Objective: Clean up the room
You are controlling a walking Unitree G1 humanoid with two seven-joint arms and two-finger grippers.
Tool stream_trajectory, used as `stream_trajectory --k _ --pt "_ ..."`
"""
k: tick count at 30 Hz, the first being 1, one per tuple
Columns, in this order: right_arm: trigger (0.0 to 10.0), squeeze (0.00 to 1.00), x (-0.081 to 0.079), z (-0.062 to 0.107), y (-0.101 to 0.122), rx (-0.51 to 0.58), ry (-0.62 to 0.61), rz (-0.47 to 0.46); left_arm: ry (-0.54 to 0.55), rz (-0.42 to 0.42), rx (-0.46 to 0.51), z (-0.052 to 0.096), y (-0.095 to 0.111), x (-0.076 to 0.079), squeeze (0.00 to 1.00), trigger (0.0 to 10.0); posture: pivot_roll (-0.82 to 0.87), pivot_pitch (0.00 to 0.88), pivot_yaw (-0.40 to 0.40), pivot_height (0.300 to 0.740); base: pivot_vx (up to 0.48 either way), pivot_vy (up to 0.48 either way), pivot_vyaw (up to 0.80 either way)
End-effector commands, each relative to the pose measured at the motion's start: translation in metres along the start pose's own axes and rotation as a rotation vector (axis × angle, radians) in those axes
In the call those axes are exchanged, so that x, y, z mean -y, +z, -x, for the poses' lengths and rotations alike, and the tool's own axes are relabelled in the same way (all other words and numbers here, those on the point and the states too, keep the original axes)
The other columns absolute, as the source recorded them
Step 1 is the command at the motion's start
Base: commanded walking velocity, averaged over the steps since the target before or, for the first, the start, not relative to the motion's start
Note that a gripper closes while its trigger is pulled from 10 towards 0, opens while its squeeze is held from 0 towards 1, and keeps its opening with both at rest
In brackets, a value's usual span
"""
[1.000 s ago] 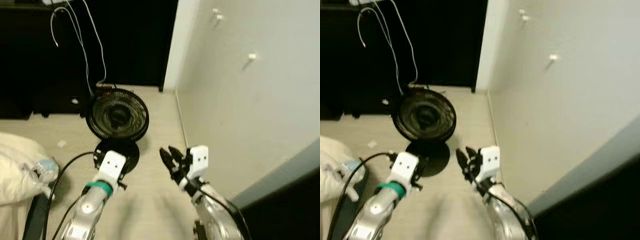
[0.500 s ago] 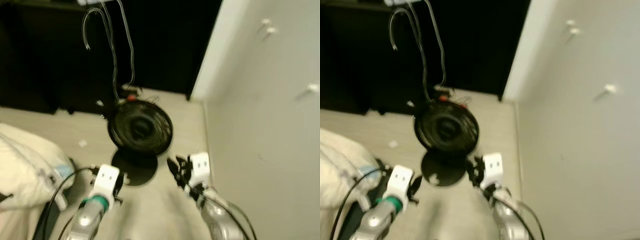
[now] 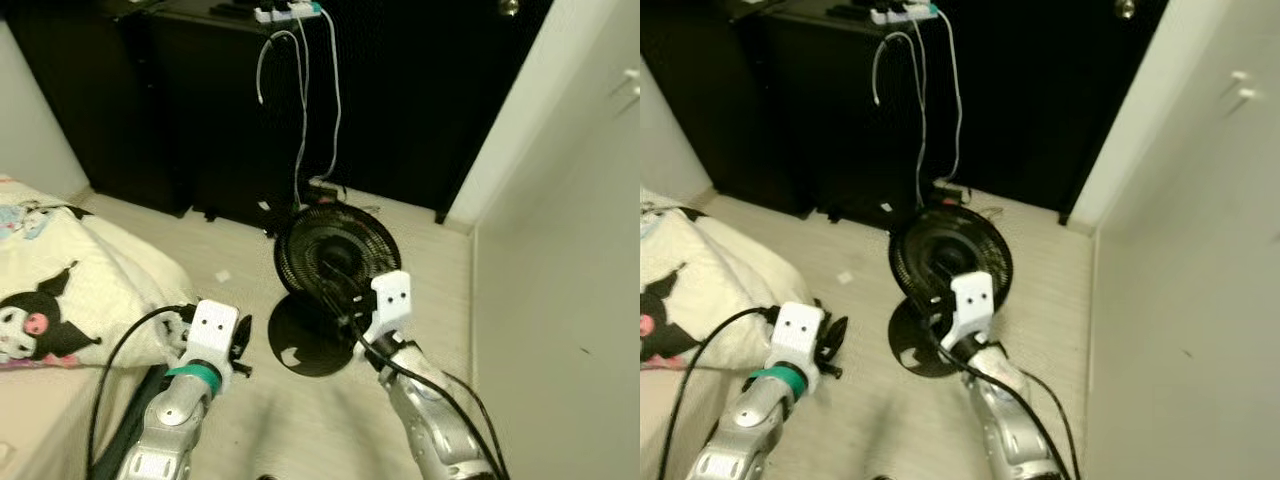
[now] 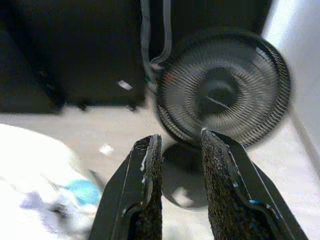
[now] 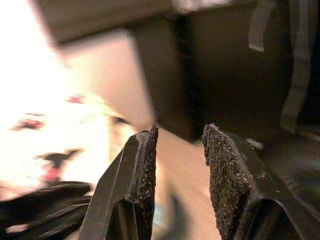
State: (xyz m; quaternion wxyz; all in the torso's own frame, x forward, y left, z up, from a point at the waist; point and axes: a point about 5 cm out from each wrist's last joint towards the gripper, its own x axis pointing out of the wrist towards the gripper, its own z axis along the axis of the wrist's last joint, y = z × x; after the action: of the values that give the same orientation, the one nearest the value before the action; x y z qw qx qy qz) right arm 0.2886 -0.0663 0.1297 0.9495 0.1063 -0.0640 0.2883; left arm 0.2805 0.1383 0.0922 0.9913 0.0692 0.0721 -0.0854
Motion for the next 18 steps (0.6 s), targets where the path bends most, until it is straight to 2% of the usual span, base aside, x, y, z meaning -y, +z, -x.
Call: stream_trajectory --k 1,9,12,18 --pt "10.0 0.0 -0.01 -0.001 -0.001 -0.003 0.051 -0.022 0.009 -0.005 -0.031 0.003 -0.006 0.001 0.0 10.0 0.06 0.033 0.005 0.74 0.0 0.0 0.7" --pt "10.0 0.0 -0.022 -0.001 0.003 0.01 0.118 -0.044 0.016 -0.045 -0.039 0.0 -0.005 0.006 0.0 10.0 0.05 0.029 0.007 0.74 0.0 0.0 0.7" --pt "10.0 0.0 -0.026 -0.001 0.003 0.006 0.151 -0.05 0.039 -0.081 -0.067 -0.002 -0.007 0.004 0.0 10.0 0.05 0.026 0.007 0.74 0.0 0.0 0.7" --pt "10.0 0.0 -0.03 0.001 0.003 0.0 0.184 -0.061 0.08 -0.094 -0.095 -0.003 -0.011 -0.001 0.0 10.0 0.05 0.026 0.007 0.74 0.0 0.0 0.7"
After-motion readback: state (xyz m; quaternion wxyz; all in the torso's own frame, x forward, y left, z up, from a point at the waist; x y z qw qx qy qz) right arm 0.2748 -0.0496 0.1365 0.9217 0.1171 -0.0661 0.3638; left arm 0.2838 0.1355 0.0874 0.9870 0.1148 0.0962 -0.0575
